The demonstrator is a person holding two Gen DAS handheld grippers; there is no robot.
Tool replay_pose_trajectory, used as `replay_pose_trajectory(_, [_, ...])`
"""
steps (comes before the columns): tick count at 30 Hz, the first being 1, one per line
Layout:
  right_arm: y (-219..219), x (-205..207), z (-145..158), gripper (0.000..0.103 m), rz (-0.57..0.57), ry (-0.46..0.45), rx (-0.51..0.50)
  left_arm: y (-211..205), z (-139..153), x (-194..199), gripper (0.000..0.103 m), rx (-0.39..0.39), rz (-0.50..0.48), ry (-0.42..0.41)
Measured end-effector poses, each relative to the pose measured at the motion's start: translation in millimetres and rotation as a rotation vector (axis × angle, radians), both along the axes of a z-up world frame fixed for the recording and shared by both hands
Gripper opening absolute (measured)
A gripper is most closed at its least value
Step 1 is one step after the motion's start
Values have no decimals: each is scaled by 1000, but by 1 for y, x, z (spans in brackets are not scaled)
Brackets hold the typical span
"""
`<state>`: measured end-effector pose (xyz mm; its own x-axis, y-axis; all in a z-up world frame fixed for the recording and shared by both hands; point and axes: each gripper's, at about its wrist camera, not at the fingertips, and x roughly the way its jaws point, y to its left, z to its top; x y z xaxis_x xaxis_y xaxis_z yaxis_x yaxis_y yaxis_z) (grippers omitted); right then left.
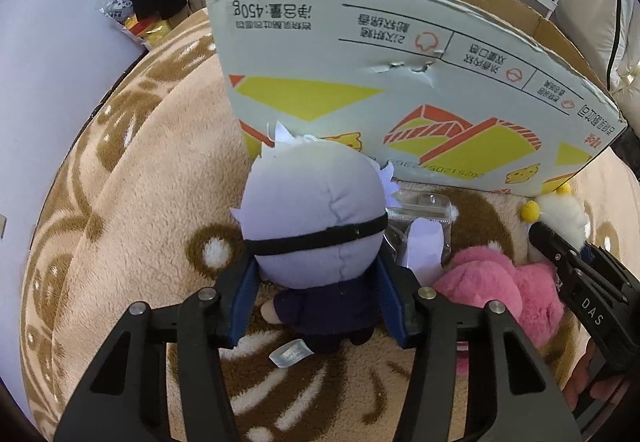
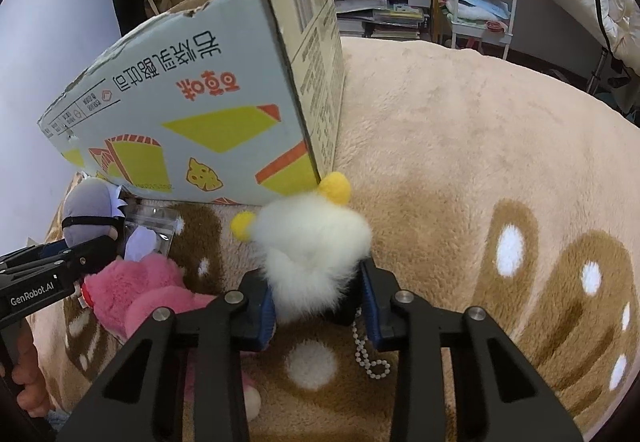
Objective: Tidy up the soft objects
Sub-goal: 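Grasp the white-haired doll with the left tool while the right tool grasps the white chick plush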
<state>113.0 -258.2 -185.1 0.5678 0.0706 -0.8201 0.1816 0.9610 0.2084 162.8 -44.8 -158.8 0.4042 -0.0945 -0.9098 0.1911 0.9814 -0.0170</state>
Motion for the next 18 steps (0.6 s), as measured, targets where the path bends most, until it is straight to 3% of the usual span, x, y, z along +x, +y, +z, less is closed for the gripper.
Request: replay_pose_trajectory(18, [11, 2, 3, 35, 24, -3, -36, -2, 7, -11, 53, 23, 11, -15])
